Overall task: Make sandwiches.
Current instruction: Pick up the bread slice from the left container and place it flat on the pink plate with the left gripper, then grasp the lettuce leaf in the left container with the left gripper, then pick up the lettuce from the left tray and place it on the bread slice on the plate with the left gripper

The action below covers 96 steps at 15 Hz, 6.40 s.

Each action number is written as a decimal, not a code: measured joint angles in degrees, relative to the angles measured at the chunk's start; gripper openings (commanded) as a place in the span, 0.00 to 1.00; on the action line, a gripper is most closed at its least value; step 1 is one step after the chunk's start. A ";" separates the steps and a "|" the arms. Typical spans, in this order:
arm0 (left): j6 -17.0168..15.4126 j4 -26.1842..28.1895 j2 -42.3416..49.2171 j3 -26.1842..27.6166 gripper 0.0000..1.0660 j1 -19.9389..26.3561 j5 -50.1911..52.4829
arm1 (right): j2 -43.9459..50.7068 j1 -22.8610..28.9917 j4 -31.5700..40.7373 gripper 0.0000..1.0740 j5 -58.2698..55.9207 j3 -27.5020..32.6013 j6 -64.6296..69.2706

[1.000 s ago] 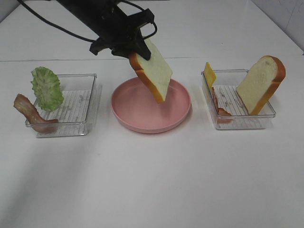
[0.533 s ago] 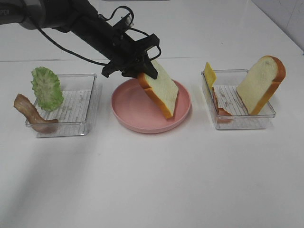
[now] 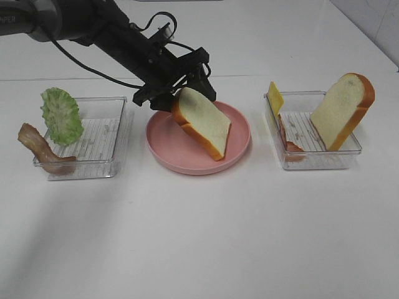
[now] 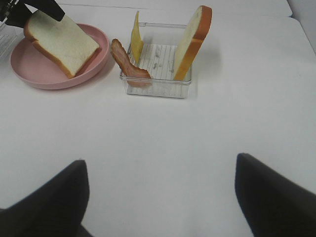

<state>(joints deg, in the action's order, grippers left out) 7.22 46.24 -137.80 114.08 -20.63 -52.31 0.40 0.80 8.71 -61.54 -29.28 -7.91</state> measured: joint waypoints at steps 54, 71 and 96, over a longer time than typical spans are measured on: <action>-16.10 -42.40 2.46 4.18 0.00 16.67 -17.59 | 0.00 0.00 0.17 0.72 0.00 0.00 0.00; -2.18 -7.51 7.28 12.43 0.00 9.17 -16.50 | 0.00 0.00 0.17 0.72 0.00 0.00 0.00; 1.83 -19.88 -4.64 12.55 0.70 -1.32 -8.48 | 0.00 0.00 0.17 0.72 0.00 0.00 0.00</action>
<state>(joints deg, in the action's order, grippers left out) 9.05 26.36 -142.44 126.62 -21.94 -60.79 0.40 0.80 8.88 -61.54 -29.28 -7.91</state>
